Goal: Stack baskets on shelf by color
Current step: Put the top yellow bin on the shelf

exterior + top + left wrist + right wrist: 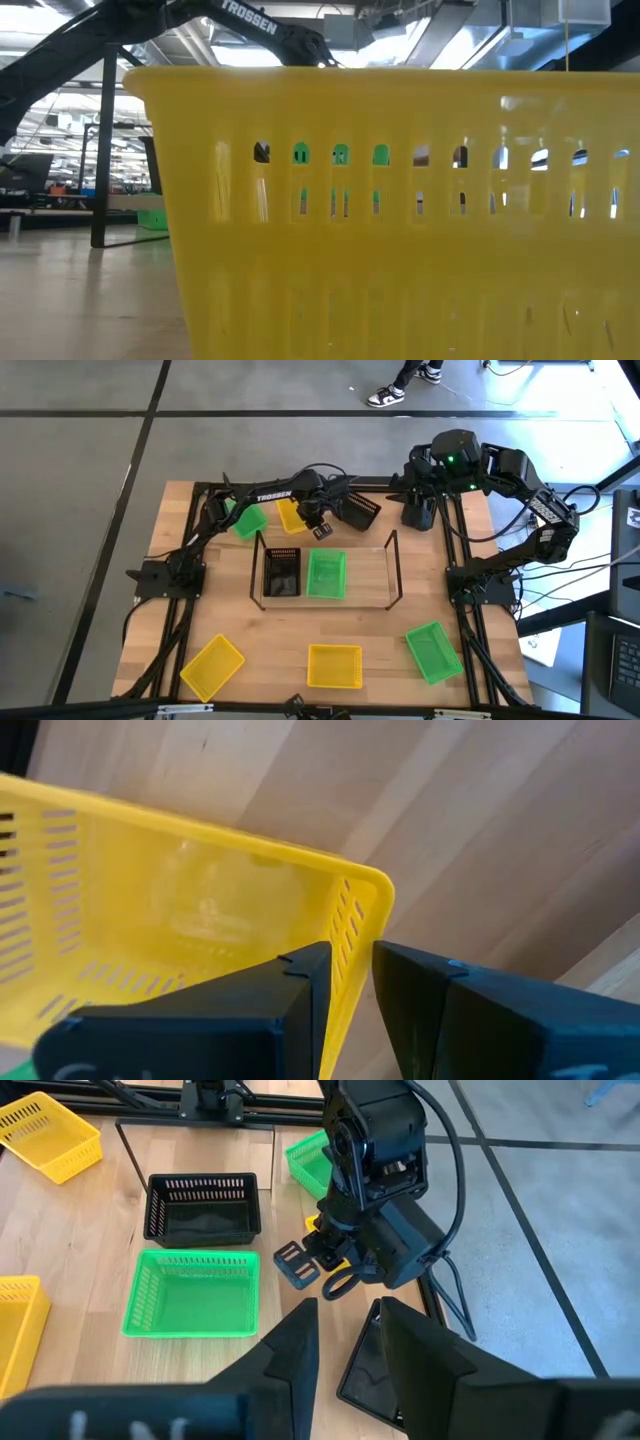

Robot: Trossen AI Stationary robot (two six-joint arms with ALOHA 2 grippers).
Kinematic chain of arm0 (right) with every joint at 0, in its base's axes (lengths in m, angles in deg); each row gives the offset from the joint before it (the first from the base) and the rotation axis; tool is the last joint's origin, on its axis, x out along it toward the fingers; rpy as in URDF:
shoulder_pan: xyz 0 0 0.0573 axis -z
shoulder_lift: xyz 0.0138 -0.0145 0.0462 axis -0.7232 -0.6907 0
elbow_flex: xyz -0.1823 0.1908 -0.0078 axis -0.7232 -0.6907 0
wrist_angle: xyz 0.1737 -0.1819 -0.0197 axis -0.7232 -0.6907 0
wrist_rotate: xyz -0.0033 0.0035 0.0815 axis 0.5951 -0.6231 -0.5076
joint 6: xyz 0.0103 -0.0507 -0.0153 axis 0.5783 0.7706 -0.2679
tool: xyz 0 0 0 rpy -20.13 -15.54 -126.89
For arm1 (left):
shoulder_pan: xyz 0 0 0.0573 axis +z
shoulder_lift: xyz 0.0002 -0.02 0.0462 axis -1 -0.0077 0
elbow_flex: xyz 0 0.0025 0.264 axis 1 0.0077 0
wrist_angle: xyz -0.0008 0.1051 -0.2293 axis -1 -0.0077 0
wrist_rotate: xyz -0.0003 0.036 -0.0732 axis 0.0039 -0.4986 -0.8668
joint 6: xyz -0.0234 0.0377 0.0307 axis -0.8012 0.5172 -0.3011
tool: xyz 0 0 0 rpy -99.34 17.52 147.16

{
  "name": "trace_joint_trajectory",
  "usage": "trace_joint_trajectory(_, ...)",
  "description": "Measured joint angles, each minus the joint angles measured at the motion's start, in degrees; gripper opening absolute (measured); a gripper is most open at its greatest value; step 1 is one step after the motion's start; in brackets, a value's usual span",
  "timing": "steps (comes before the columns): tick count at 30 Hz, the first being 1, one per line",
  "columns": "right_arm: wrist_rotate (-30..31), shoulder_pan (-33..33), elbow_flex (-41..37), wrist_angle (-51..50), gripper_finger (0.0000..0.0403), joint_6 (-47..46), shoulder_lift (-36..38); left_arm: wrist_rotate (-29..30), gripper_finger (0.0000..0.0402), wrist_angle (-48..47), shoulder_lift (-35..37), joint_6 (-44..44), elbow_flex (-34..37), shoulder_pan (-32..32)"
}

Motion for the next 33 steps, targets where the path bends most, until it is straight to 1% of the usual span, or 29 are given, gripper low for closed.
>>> trace_joint_trajectory(33,0.0,0.0,0.0,0.0,0.0108,0.0,0.0,-0.3,0.0069,1.3,-0.1,0.5,0.0,0.4)
